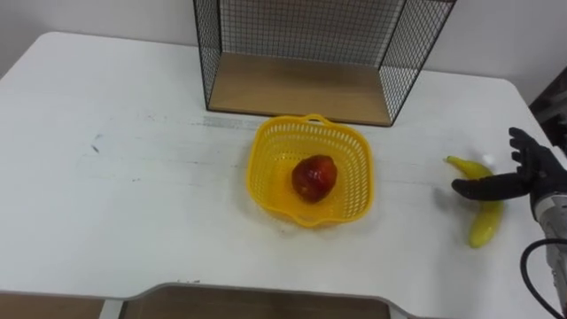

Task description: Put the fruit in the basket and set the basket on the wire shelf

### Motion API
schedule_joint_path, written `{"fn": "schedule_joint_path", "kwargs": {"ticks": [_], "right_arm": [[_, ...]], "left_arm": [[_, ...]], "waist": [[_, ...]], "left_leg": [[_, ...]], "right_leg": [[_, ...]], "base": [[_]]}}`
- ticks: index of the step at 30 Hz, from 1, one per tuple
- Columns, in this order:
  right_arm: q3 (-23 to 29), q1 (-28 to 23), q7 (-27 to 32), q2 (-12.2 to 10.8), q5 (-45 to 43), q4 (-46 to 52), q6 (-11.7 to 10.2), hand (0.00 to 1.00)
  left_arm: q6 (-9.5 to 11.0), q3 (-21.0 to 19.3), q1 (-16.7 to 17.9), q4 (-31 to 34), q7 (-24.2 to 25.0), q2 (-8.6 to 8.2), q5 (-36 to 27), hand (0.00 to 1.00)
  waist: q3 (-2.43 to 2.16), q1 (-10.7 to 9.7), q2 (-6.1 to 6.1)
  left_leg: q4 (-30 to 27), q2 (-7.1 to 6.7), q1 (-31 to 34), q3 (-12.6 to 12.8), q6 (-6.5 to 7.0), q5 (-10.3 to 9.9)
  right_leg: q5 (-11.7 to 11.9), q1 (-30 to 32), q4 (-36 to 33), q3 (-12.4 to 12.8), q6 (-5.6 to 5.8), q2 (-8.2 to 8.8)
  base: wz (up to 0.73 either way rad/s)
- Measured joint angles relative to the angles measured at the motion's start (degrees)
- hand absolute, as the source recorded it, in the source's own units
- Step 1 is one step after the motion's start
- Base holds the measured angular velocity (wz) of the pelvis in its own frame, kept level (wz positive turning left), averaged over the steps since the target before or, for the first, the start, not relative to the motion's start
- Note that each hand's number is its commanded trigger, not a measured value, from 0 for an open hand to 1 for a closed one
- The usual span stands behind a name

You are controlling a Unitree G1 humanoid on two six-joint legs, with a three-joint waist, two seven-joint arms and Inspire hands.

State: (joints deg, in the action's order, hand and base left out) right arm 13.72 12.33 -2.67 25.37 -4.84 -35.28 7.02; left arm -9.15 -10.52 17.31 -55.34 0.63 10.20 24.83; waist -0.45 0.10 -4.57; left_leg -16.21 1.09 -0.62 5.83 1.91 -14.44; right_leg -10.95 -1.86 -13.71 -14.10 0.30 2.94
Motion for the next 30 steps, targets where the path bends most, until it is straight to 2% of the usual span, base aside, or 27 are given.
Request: {"fn": "schedule_joint_path", "kwargs": {"ticks": [4, 13, 17, 19, 21, 30], "right_arm": [[-0.02, -0.72, -0.02, 0.0, -0.25, -0.01, 0.0, 0.0], [-0.04, -4.66, -0.01, -0.06, -0.51, 0.01, -0.28, 0.0], [-0.13, -5.19, -0.03, -0.06, -0.87, -0.11, -0.28, 0.0], [-0.23, -5.86, -0.07, -0.06, -1.6, -0.79, -0.94, 0.0], [-0.76, -6.39, -0.15, -0.06, -2.1, -1.22, -1.23, 0.0], [-1.24, -6.74, -1.67, -0.22, -4.28, -3.76, -3.07, 0.0]], "left_arm": [[0.25, 0.0, -0.24, 0.02, 0.0, 0.0, -0.41, 0.0], [0.4, -0.07, -0.1, 0.04, 0.01, 0.02, -0.47, 0.0], [0.47, -0.05, -0.27, 0.23, 0.01, 0.48, -0.47, 0.0], [0.47, -0.03, -0.22, 0.21, 0.03, 0.89, -0.47, 0.0], [0.46, -0.02, -0.08, 0.2, 0.06, 1.31, -0.46, 0.0], [0.54, 0.09, -0.23, 0.18, 0.06, 1.82, -0.35, 0.0]], "waist": [[0.24, -0.1, 0.28], [0.22, 0.14, 0.35], [0.21, 0.12, -0.36], [0.24, 0.2, -0.92], [0.5, 0.21, -1.36], [0.3, 0.33, -1.31]], "left_leg": [[0.35, -0.03, 0.04, 0.01, 0.0, -0.02], [0.51, -0.09, -0.15, 0.09, 0.01, 0.04], [0.61, -0.02, -0.2, 0.1, -0.01, 0.05], [0.56, -0.02, -0.26, 0.08, -0.01, 0.05], [0.55, 0.0, -0.67, 0.08, -0.01, 0.04], [0.5, 0.01, -0.17, 0.1, 0.03, -0.08]], "right_leg": [[0.04, -0.26, 0.08, 0.03, -0.06, -0.01], [0.05, -0.17, 0.6, 0.01, -0.05, -0.09], [0.05, -0.25, 0.74, -0.06, -0.05, -0.08], [0.05, -0.54, 0.94, -0.17, -0.05, -0.08], [0.05, -1.07, 1.13, -0.19, -0.05, -0.13], [0.18, -1.11, 1.02, -0.22, 0.03, -0.46]], "base": [[0.0], [0.0], [0.0], [0.04], [0.05], [0.02]]}}
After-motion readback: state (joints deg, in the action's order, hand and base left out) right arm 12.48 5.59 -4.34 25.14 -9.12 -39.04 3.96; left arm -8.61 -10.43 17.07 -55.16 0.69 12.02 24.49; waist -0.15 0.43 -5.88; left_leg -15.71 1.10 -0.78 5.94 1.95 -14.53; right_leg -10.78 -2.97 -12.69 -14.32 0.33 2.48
